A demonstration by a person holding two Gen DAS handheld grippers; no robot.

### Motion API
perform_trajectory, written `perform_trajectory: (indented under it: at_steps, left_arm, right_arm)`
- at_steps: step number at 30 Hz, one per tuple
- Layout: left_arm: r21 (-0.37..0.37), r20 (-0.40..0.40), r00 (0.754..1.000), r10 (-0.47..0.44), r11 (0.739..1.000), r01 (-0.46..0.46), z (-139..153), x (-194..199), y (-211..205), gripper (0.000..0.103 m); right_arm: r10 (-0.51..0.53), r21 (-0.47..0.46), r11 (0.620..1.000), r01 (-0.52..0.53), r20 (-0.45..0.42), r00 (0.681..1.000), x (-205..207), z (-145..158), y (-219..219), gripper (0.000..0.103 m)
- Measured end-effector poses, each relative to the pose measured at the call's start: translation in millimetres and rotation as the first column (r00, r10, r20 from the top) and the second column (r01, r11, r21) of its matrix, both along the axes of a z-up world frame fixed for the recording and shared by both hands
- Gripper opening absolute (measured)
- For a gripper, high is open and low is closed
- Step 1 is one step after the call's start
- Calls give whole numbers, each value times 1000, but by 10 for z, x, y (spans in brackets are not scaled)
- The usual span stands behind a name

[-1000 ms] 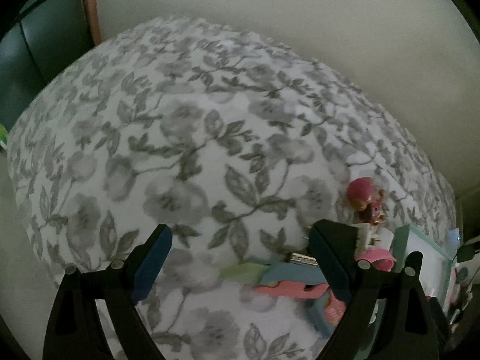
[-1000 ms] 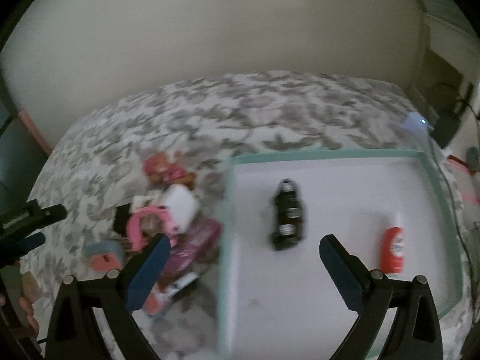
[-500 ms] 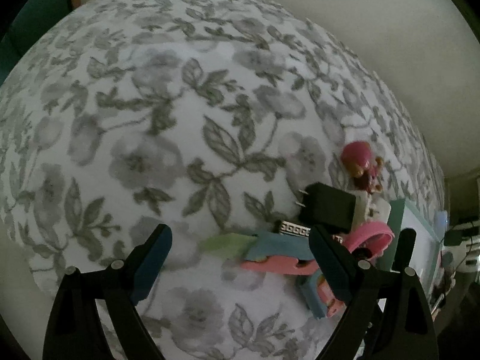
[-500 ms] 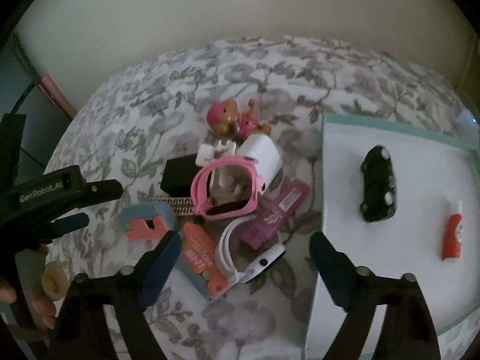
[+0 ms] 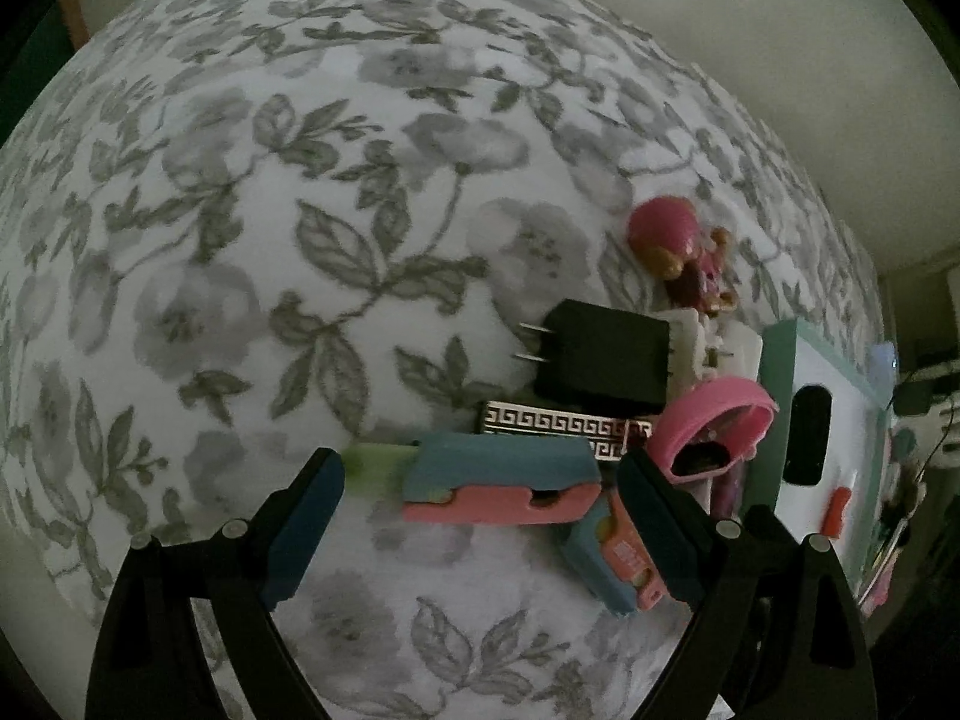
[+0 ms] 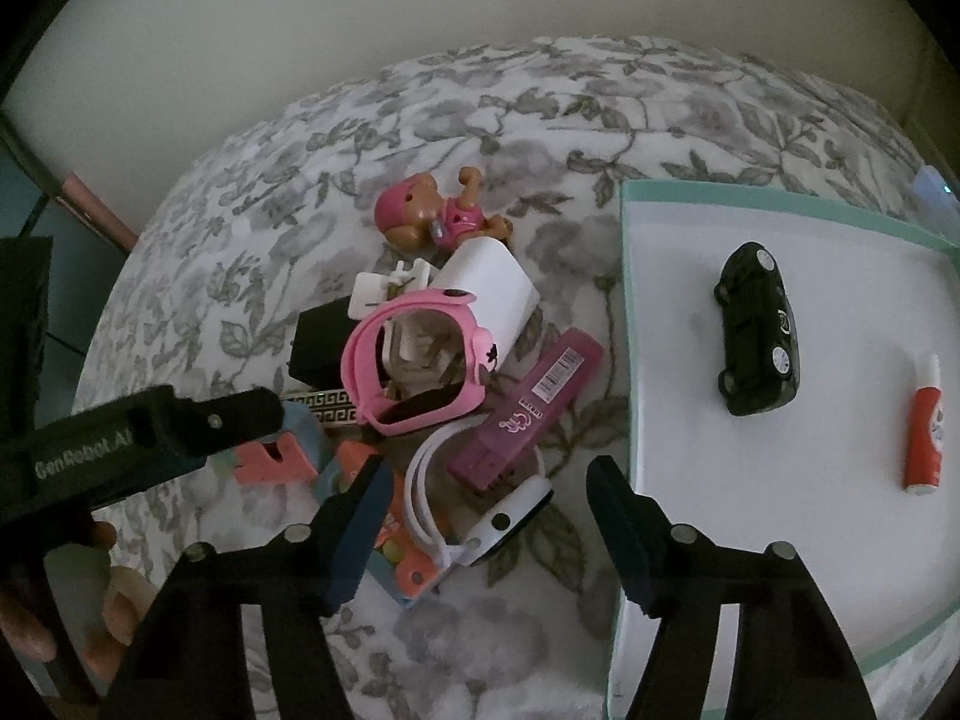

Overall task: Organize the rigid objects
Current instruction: 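Grasp the pink-and-teal case with the left tool while the right tool grasps the white smartwatch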

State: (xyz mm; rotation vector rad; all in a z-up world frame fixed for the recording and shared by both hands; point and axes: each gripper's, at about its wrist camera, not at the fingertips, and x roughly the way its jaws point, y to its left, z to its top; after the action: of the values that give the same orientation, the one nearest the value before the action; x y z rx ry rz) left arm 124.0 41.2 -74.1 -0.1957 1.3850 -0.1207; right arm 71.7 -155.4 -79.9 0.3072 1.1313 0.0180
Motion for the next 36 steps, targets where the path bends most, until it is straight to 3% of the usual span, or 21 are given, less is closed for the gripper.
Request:
perform_trajectory:
  at_steps: [6,11,17,19,26,36]
  left_arm:
    - [81,9,998,-57,995,56,-29,19,-141,92]
    - [150,13,994,-110,983,107,-105,77,-305,85]
    - [172,27,988,-155,974,148,-111,94,-436,77]
    - [175,35,984,-172,971,164,-98,106,-498,72]
    - [168,40,982,-183,970,174,-105,101,-593,72]
    - [147,49,985,-166,977,157,-54,97,-468,72]
  right_arm:
    - [1,-3,1000,-1,-2,1000,2,1,5,69]
    - [7,-18,1000,-7,-4,1000,6,-3,16,69]
    - [32,-55,998,-32,-6,999,26,-19,63,67]
    - [41,-59,997,-41,-7,999,26,-23,73,63]
    - [28,22,999,-27,-40,999,43,-96,21,55]
    - [21,14,1000,-21,-37,999,15,-73,23,54]
